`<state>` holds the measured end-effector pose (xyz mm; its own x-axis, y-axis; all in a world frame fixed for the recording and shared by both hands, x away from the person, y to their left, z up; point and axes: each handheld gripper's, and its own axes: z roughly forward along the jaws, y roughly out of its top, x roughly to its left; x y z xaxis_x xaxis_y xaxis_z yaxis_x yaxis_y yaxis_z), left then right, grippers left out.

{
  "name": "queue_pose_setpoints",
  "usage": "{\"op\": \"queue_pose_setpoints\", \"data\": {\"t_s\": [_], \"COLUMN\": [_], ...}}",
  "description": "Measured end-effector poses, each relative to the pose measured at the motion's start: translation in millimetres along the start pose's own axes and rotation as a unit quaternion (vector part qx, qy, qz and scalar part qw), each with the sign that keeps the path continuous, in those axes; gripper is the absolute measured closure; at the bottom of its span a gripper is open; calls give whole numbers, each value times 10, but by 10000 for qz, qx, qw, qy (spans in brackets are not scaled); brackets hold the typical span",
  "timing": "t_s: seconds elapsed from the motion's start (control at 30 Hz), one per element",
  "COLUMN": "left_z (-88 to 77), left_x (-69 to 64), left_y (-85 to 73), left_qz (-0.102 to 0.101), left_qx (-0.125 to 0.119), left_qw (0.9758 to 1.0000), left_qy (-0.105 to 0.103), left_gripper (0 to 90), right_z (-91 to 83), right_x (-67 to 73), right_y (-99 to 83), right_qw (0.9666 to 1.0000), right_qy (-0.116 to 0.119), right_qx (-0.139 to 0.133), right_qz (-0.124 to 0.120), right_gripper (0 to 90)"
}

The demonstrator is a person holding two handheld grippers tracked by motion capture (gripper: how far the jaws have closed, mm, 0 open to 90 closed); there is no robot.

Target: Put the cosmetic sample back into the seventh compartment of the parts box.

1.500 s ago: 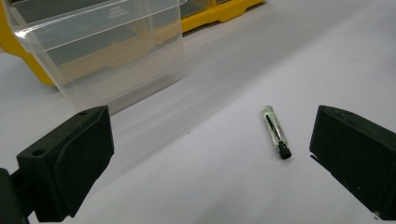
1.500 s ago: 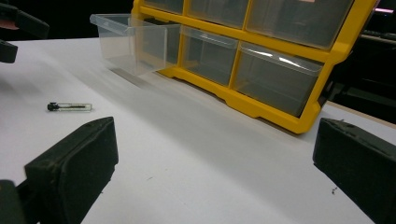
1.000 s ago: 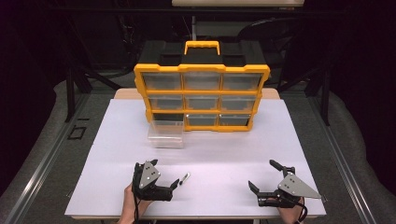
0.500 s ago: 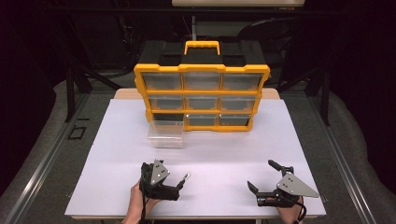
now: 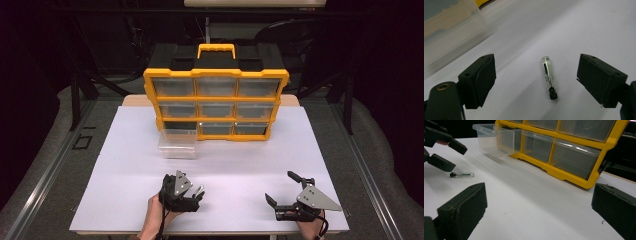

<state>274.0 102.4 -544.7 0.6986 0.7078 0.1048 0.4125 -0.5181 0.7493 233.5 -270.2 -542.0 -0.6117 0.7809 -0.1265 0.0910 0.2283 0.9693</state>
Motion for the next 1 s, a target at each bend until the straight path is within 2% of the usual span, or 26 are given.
{"op": "queue_pose_setpoints", "data": {"t_s": [0.3,0.33,0.37,0.4,0.47,0.73,0.87,1.0], "left_z": [63,77,91,101,126,151,163,181], "left_x": [-31,-35,-44,-53,-69,-34,-9,-5], "left_y": [28,30,30,31,27,10,-7,-20], "left_qz": [-23,-3,-4,17,-5,-228,-359,-408], "left_qx": [157,190,211,241,297,326,351,398], "left_qw": [9999,9998,9997,9996,9994,9989,9983,9979], "left_qy": [-54,-76,-103,-132,-157,-244,-278,-319], "left_gripper": [412,412,458,458,518,677,732,777], "right_z": [0,0,3,3,3,13,19,16], "right_x": [-2,-2,-1,-1,5,-1,13,11], "right_y": [-1,-1,0,0,4,1,5,6], "right_qw": [10000,10000,10000,10000,10000,10000,10000,10000], "right_qy": [-3,-3,12,12,26,37,72,84], "right_qx": [-9,-9,-1,-1,2,7,27,18], "right_qz": [16,16,-12,-12,-11,6,-15,-24], "right_gripper": [0,0,0,0,0,0,0,0]}}
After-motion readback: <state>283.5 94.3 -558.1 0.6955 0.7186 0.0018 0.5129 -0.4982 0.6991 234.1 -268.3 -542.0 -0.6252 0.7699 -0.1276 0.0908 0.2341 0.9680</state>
